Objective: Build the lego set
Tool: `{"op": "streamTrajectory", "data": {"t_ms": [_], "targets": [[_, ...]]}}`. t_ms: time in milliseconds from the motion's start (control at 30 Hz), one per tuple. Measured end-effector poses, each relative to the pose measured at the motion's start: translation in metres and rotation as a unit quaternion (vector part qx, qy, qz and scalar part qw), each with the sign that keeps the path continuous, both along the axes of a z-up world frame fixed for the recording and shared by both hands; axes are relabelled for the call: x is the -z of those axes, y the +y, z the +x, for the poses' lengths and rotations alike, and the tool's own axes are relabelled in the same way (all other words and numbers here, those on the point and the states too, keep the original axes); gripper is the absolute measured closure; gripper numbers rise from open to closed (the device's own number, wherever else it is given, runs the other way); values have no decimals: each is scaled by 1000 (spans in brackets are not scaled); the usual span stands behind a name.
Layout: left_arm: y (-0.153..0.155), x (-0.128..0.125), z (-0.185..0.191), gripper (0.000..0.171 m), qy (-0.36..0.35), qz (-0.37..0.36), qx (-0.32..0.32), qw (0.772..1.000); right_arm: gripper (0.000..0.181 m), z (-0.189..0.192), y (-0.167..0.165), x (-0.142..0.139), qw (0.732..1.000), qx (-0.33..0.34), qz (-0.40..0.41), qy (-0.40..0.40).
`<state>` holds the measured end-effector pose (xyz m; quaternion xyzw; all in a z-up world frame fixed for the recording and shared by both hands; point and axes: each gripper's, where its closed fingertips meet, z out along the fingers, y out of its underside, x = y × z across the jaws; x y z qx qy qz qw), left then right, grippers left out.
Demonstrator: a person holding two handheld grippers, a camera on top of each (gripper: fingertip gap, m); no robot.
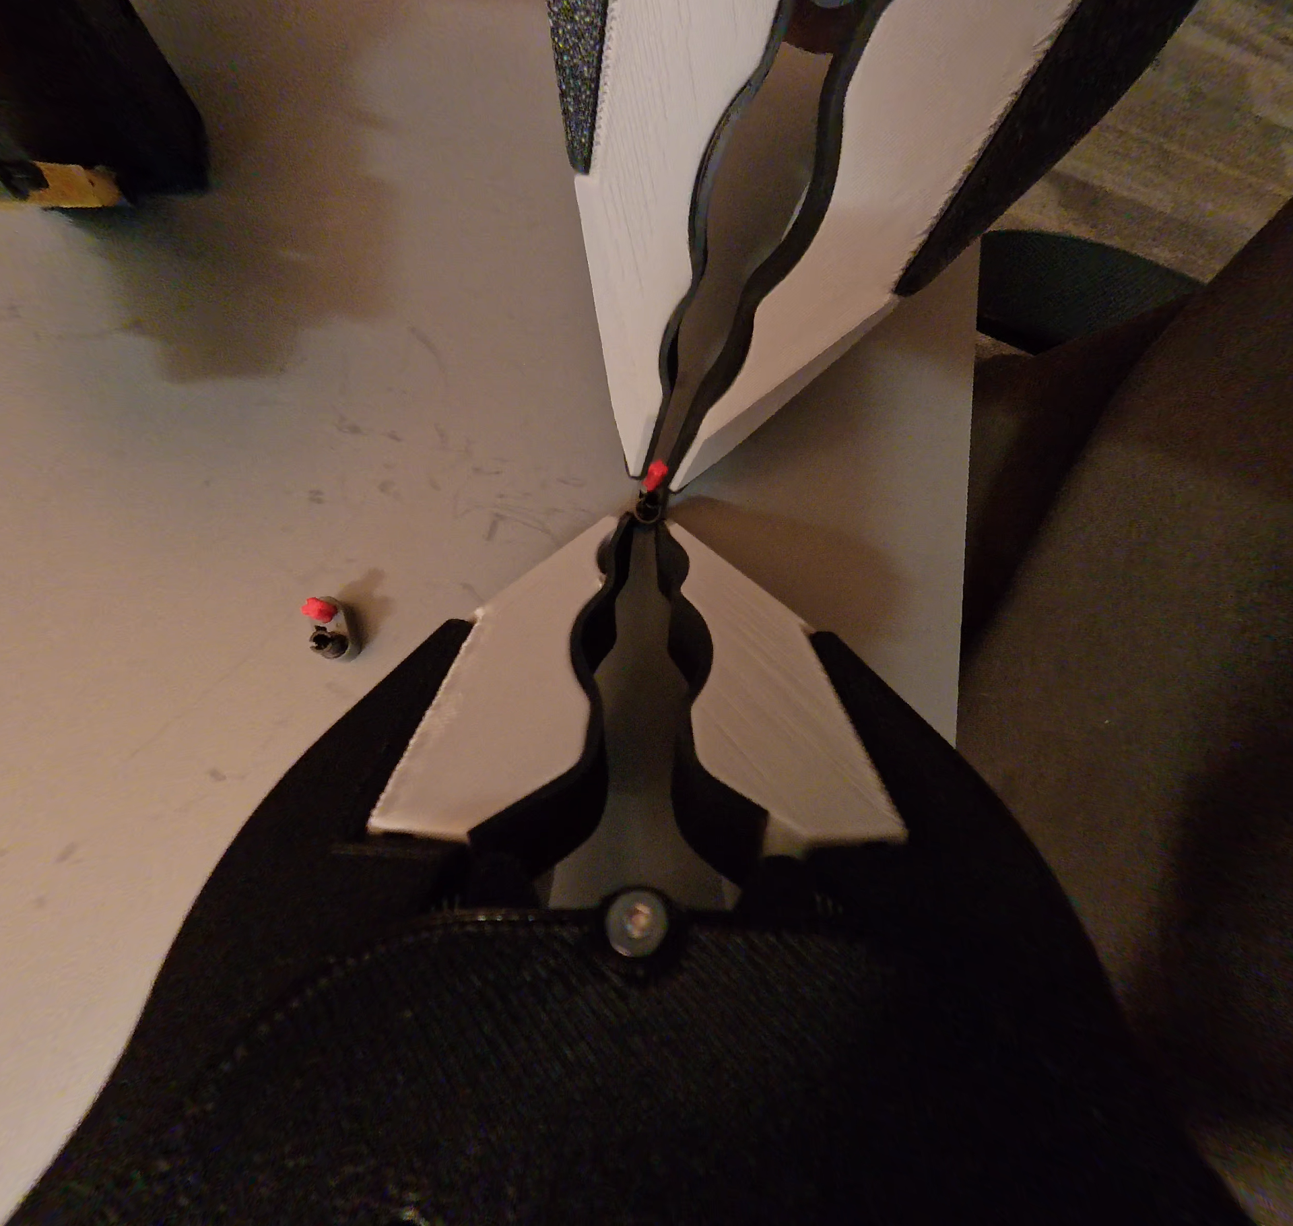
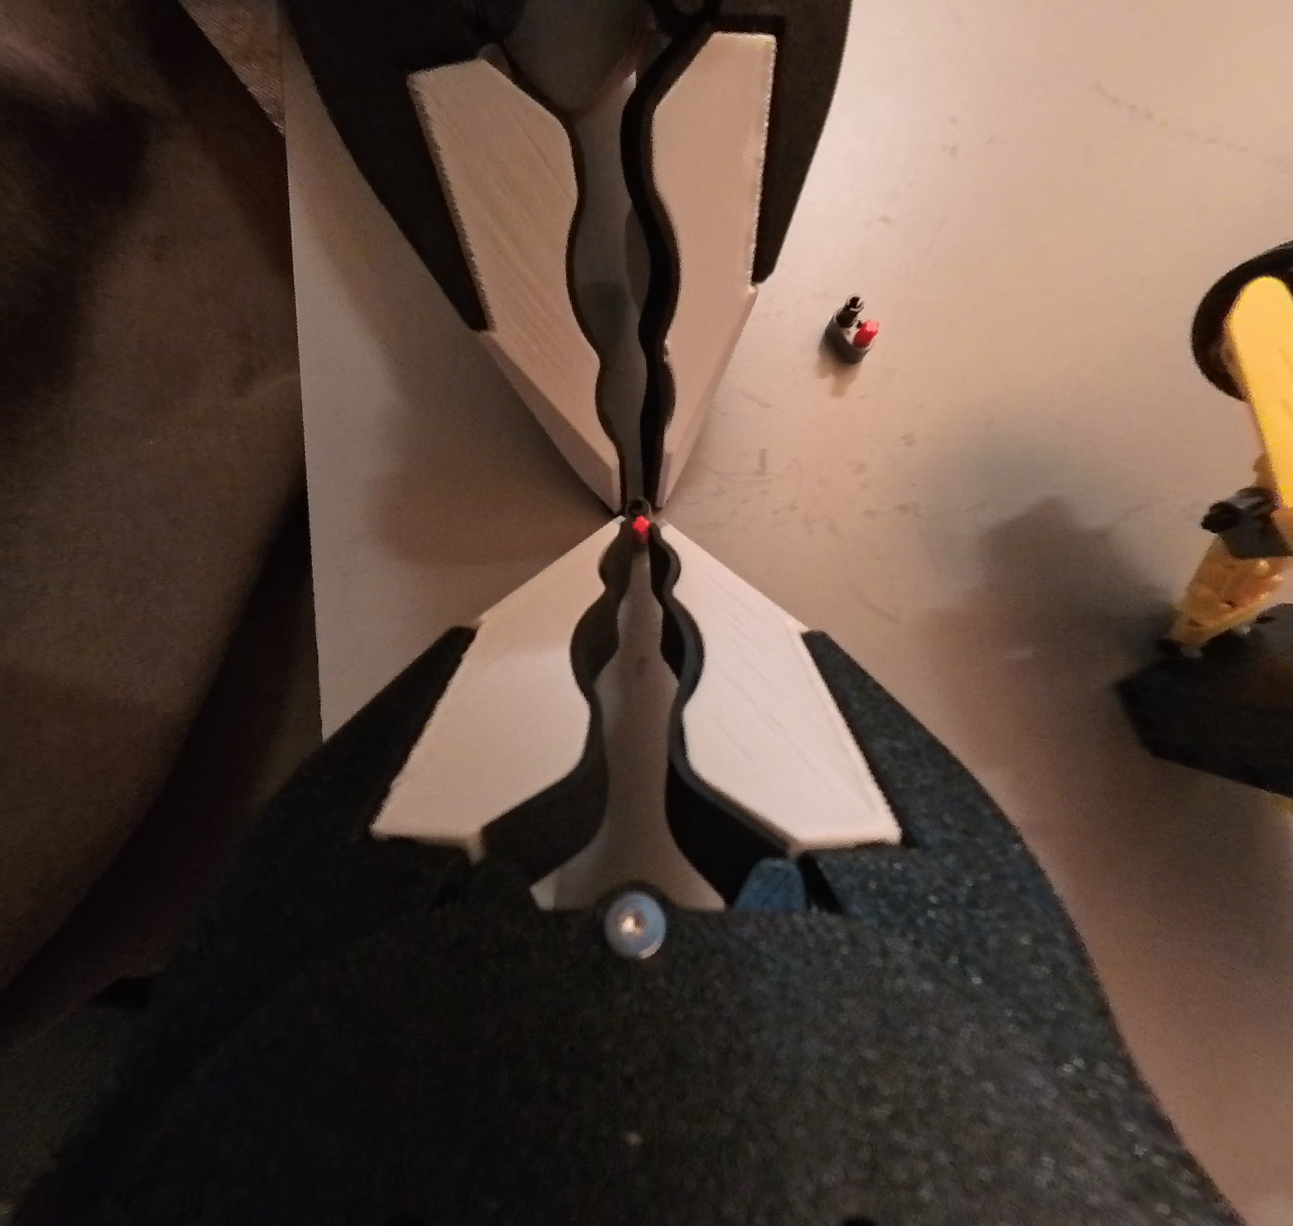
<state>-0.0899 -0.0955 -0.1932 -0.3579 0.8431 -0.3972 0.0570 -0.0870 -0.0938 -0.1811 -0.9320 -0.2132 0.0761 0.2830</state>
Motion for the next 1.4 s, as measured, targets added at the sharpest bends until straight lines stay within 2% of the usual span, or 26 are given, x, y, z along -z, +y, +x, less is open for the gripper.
{"op": "streamTrajectory", "data": {"t_ms": [233,433,700,967,1233,1300,1400], "targets": [[0,0,0,170,-2,2,0,1000,177,0,0,1,1000,-15,0,-25],[0,0,0,170,-1,1,0,1000,177,0,0,1,1000,5,10,24],[0,0,1,171,0,0,-1,1000,178,1,-1,3,999,11,25,45],[0,0,1,171,4,-3,-1,1000,177,1,-3,6,999,10,37,13],[0,0,1,171,2,-2,-1,1000,177,1,-1,5,998,11,52,17],[0,0,1,171,4,-4,-1,1000,160,4,0,4,997,25,65,17],[0,0,1,171,9,-9,-1,1000,148,9,-1,-1,995,41,91,8]]}}
